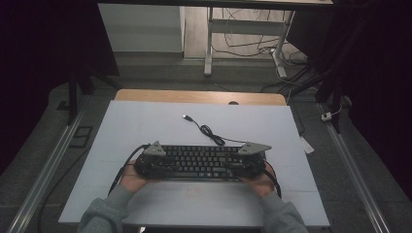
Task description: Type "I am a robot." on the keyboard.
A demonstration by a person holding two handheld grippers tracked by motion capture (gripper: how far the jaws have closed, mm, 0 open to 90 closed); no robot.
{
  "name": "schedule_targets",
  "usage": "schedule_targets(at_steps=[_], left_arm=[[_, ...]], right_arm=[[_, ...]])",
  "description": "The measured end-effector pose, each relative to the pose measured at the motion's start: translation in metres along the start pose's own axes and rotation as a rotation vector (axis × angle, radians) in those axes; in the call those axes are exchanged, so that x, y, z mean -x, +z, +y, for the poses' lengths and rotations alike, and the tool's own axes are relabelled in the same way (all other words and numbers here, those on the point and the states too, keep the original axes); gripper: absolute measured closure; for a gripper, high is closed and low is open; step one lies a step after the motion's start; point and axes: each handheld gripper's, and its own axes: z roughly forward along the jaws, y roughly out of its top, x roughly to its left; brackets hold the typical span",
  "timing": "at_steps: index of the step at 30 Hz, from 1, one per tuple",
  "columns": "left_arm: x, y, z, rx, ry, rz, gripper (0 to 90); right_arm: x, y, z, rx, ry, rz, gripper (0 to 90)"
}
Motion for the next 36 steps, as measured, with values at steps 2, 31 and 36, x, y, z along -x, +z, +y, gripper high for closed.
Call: schedule_targets(at_steps=[2,31,36], left_arm=[[0.002,0.003,-0.001,-0.008,0.006,0.0,74.2],[0.008,0.026,-0.005,-0.085,0.038,0.005,88.8],[0.008,0.029,-0.005,-0.096,0.04,0.01,88.8]], right_arm=[[0.0,0.001,0.0,-0.001,0.0,-0.001,50.9],[0.0,0.002,-0.001,-0.01,-0.002,0.001,50.5],[0.0,0.002,-0.001,-0.011,-0.002,0.005,50.4]])
